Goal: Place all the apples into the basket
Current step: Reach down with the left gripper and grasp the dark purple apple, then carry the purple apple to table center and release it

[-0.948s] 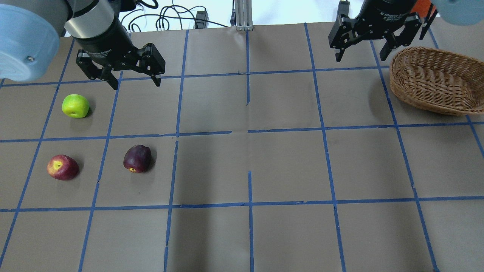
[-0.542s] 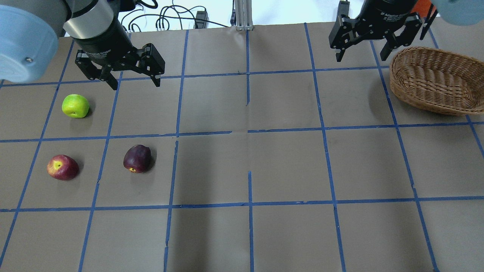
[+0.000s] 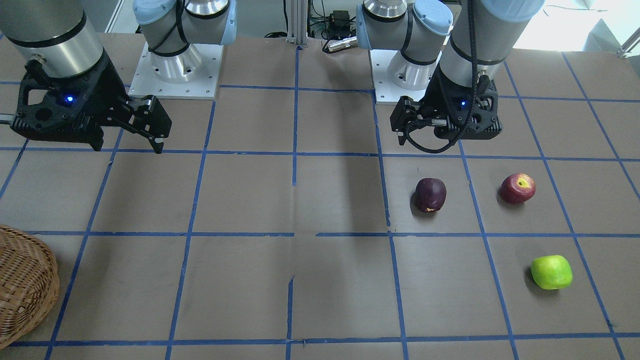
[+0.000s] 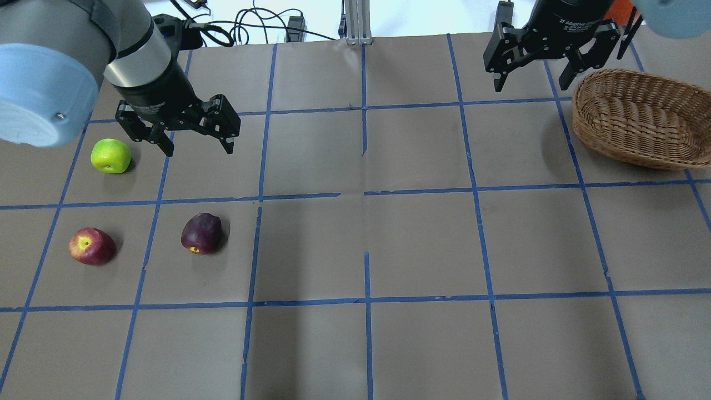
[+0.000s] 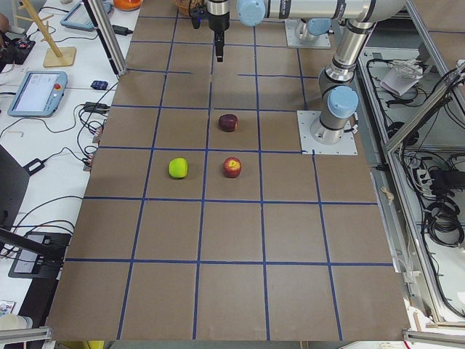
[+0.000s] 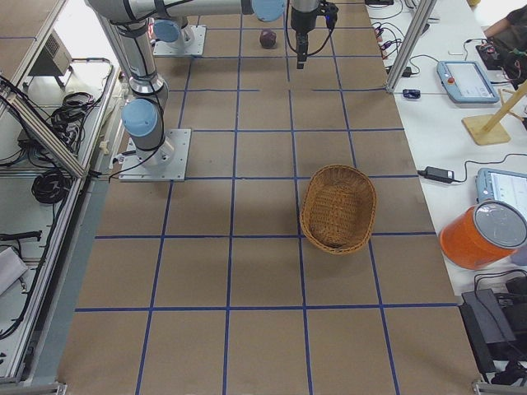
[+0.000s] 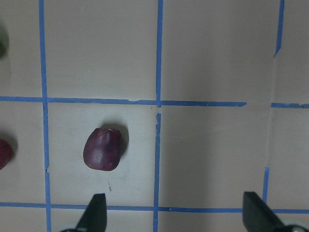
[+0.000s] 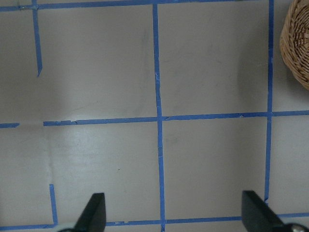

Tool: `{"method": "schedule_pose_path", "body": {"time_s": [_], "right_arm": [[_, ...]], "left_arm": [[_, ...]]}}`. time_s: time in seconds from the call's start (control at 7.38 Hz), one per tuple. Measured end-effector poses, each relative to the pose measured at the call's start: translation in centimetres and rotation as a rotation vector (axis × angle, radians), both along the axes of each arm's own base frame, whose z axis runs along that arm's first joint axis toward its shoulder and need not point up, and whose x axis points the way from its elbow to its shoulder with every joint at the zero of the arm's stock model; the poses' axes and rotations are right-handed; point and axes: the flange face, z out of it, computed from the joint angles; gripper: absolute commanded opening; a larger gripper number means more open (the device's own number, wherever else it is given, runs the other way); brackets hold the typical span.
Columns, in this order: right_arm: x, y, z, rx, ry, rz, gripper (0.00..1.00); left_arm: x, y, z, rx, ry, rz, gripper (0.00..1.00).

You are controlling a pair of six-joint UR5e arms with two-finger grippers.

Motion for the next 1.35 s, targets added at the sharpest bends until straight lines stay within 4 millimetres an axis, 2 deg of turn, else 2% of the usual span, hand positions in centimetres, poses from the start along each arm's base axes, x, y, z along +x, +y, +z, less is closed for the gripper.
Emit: {"method": "schedule_pose_path", "body": {"time_s": [0.27, 0.41, 0.54, 0.81, 1.08, 1.35], "right_arm": [[0.0, 0.0, 0.0, 0.002, 0.001, 0.001, 1.00], [0.0, 0.0, 0.0, 0.002, 0.002, 0.001, 1.00], [0.0, 0.0, 0.0, 0.002, 0.003, 0.000, 1.00], [0.0, 0.0, 0.0, 0.002, 0.003, 0.001, 1.00], [0.0, 0.0, 0.0, 0.002, 0.003, 0.001, 1.00], [0.0, 0.0, 0.0, 0.002, 0.004, 0.000, 1.00]], "left_arm": [[5.3, 0.5, -8.6, 0.022, 0.007, -0.057, 1.00], [7.8, 1.5, -12.8, 0.020, 0.010, -0.067, 1.00], [9.3, 2.5, -16.3, 0.024, 0.013, -0.067, 1.00], [10.6, 2.7, -21.1, 0.055, -0.002, -0.063, 1.00], [10.9, 2.5, -25.0, 0.123, 0.000, -0.058, 1.00], [10.8, 2.3, -26.7, 0.149, 0.006, -0.059, 0.30]]}}
